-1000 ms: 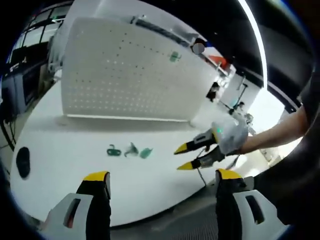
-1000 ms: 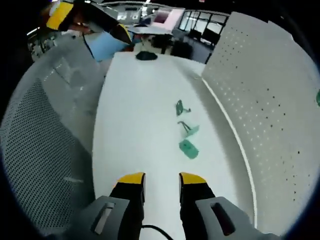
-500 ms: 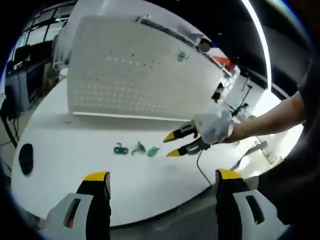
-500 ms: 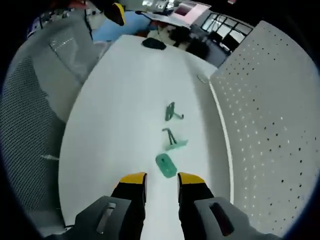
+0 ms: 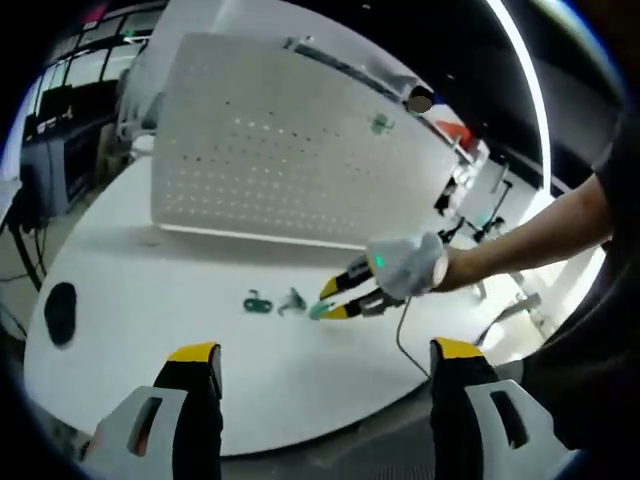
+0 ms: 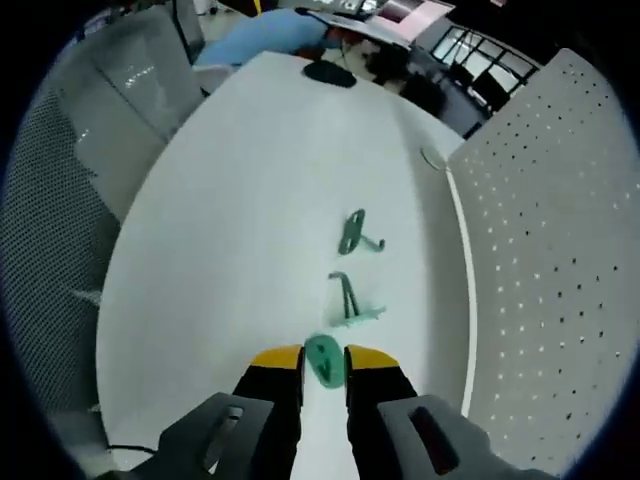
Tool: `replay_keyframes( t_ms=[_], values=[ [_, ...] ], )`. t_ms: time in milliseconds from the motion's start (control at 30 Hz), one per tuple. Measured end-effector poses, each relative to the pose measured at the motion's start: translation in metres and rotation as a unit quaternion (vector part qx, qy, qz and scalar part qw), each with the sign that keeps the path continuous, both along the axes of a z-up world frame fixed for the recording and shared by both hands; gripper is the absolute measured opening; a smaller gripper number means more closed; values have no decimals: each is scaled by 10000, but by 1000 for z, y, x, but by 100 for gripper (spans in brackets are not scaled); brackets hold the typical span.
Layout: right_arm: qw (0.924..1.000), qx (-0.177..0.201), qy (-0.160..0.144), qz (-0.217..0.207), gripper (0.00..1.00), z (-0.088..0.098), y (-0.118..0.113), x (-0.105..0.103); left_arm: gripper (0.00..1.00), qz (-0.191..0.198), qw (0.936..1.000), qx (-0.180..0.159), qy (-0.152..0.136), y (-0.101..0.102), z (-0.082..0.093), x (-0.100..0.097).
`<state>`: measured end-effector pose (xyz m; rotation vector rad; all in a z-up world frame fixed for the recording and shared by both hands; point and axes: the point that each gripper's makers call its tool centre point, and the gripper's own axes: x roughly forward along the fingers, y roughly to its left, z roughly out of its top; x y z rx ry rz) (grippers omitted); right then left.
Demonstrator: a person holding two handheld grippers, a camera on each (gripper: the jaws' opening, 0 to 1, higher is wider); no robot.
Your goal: Insert the hook assembly into the mounting plate slot until the hook locks in place.
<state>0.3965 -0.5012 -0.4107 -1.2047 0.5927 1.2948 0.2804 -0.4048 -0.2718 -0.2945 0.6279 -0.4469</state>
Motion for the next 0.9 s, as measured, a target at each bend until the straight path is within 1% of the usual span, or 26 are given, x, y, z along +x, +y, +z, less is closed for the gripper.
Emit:
replay_keyframes(
  t_ms=[100, 233, 333, 400, 467, 500, 567, 667, 700, 733, 767, 833, 900],
  values=[
    [9996, -211, -89, 149, 12, -5, -2, 4, 87, 29, 10000, -16, 30, 2, -3, 0],
    [9992, -367, -49, 151, 9, -9, -5, 7, 86, 42, 10000, -33, 53, 3, -4, -2],
    [9986, -475, -17, 238, 2, -10, -5, 5, 86, 67, 9999, -38, 91, 5, -7, -2],
    [9983, -502, -72, 300, 1, -10, -5, 6, 87, 85, 9999, -39, 93, 7, -7, -2],
    [9987, -444, -17, 240, 0, -9, -3, 7, 87, 99, 9999, -28, 89, 9, -7, -1],
    [9989, -432, 21, 156, 0, -9, -4, 7, 88, 100, 9999, -23, 90, 9, -7, -1],
    [9994, -292, 132, -129, 0, -7, -3, 9, 88, 99, 9999, -7, 87, 10, -7, 0],
    [9970, 75, 323, -701, 0, 0, -2, 13, 88, 94, 9999, -9, 73, 9, -6, 1],
    [9944, 272, 399, -938, 0, 4, -1, 16, 88, 85, 9999, -3, 65, 9, -5, 2],
    [9920, 392, 473, -1104, 0, 8, -1, 16, 87, 75, 10000, 1, 62, 8, -5, 3],
    [9872, 629, 582, -1346, 0, 14, 2, 18, 87, 66, 10000, 1, 51, 7, -4, 4],
    [9801, 928, 686, -1615, 0, 26, 7, 21, 87, 38, 10000, -3, 32, 5, -3, 5],
    [9738, 1121, 754, -1830, 0, 35, 11, 25, 87, 9, 10000, -13, 36, 2, -3, 6]
  ],
)
